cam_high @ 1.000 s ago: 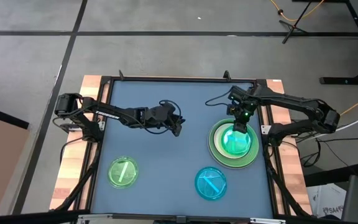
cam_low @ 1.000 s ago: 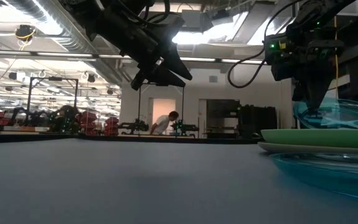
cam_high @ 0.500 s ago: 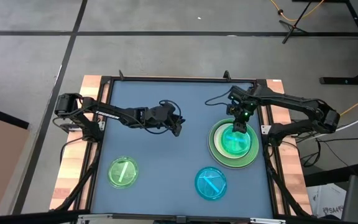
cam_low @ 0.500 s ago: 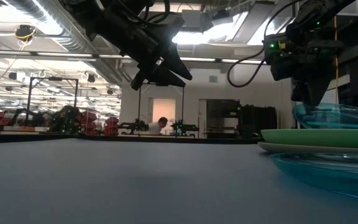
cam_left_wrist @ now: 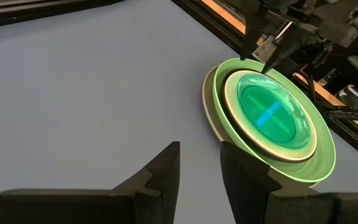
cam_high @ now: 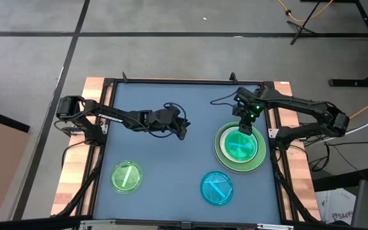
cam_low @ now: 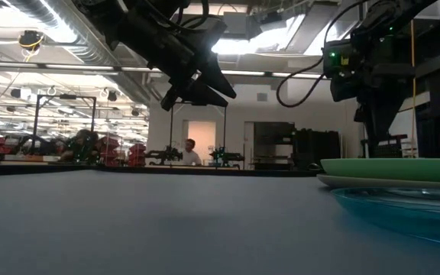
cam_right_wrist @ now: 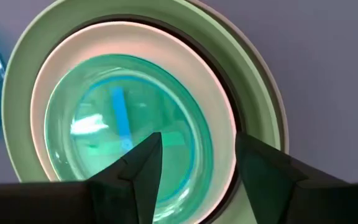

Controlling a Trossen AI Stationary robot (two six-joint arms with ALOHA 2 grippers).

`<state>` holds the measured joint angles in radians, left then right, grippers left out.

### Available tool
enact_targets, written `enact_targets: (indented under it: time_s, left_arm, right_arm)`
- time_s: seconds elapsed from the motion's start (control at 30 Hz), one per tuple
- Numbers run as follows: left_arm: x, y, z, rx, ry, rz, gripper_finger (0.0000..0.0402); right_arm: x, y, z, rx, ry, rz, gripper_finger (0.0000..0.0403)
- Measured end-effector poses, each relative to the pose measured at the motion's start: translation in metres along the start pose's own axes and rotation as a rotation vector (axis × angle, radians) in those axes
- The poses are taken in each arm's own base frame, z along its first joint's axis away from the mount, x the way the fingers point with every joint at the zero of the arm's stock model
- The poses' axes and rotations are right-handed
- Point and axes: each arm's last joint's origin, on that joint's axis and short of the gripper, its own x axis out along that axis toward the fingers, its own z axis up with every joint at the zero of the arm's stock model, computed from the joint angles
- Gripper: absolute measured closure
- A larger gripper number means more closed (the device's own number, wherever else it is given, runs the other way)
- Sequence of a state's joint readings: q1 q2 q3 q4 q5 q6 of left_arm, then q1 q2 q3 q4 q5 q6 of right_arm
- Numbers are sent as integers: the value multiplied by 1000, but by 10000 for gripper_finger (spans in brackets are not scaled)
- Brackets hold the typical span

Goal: Stack plastic plates
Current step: Stack the green plate on top of the blue plate

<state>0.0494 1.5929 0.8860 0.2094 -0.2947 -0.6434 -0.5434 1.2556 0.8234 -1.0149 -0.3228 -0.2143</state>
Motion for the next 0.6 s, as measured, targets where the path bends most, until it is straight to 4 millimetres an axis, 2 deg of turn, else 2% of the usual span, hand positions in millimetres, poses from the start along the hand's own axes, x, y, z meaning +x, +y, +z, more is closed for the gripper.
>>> enact_targets:
  time_s: [0.33, 0.6]
  left_arm:
    - [0, 2, -3, 12, 32, 23, 294]
    - [-2, 10, -19, 206, 256, 0, 294]
  right_arm:
    - [0, 0, 0, 0, 0, 0, 210]
    - [0, 0, 0, 0, 0, 0, 210]
